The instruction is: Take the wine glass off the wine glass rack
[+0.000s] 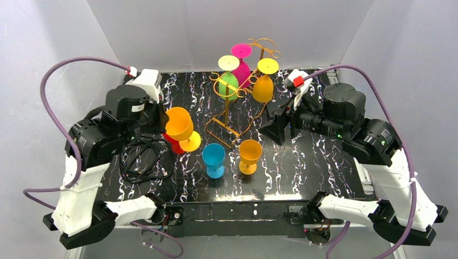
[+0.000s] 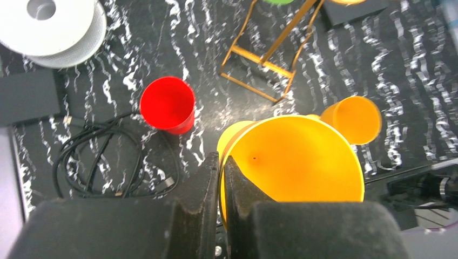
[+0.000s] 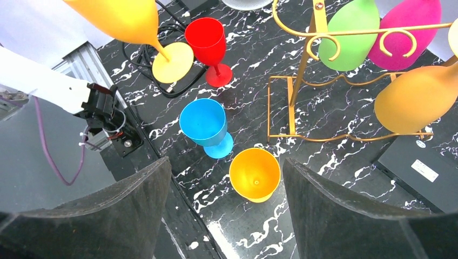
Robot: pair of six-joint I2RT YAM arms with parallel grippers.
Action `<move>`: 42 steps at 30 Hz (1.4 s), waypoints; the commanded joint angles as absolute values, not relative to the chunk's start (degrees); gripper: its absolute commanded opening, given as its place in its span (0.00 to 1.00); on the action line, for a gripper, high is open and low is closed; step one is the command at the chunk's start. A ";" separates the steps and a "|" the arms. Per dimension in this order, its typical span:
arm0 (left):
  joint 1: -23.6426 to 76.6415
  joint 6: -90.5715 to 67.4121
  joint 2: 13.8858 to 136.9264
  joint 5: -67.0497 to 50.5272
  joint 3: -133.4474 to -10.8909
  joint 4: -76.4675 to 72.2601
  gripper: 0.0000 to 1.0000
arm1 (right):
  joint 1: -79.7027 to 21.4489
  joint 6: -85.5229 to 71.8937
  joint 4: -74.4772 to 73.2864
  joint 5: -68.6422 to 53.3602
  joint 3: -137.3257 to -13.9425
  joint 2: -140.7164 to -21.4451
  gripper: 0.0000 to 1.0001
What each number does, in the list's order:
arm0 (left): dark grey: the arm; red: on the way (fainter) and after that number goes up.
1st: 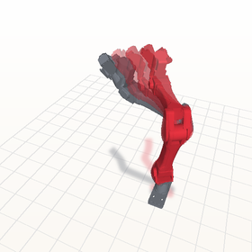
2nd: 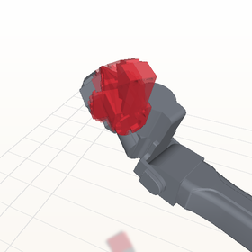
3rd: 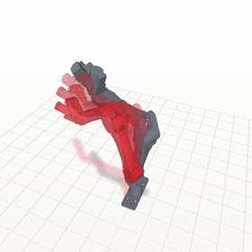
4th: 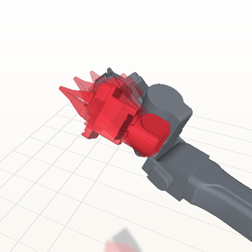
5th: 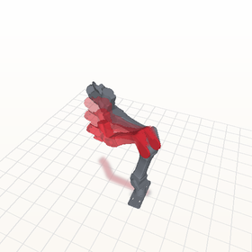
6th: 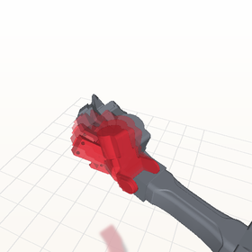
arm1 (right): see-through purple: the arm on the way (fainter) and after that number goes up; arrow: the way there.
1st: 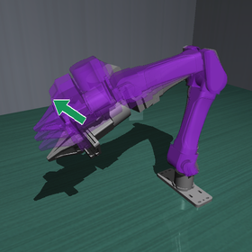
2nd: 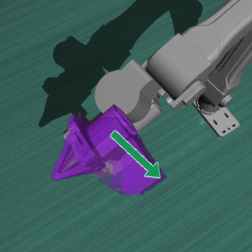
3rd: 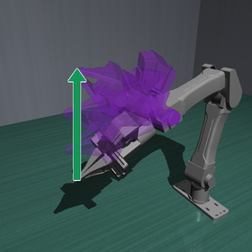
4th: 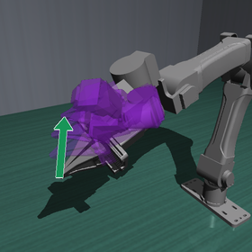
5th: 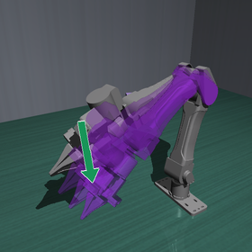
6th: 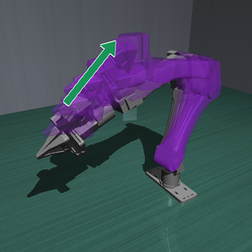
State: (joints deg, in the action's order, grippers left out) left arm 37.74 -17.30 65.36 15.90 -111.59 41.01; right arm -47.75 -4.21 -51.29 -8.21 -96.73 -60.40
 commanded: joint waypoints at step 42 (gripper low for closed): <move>37.74 -28.45 39.70 22.50 -50.00 17.77 0.00 | -47.66 -17.73 -50.85 12.89 -107.00 -66.88 0.89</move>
State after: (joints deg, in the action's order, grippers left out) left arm 37.74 -27.11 40.49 21.63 -51.99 17.82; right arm -47.72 -16.40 -52.34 11.75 -104.53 -67.00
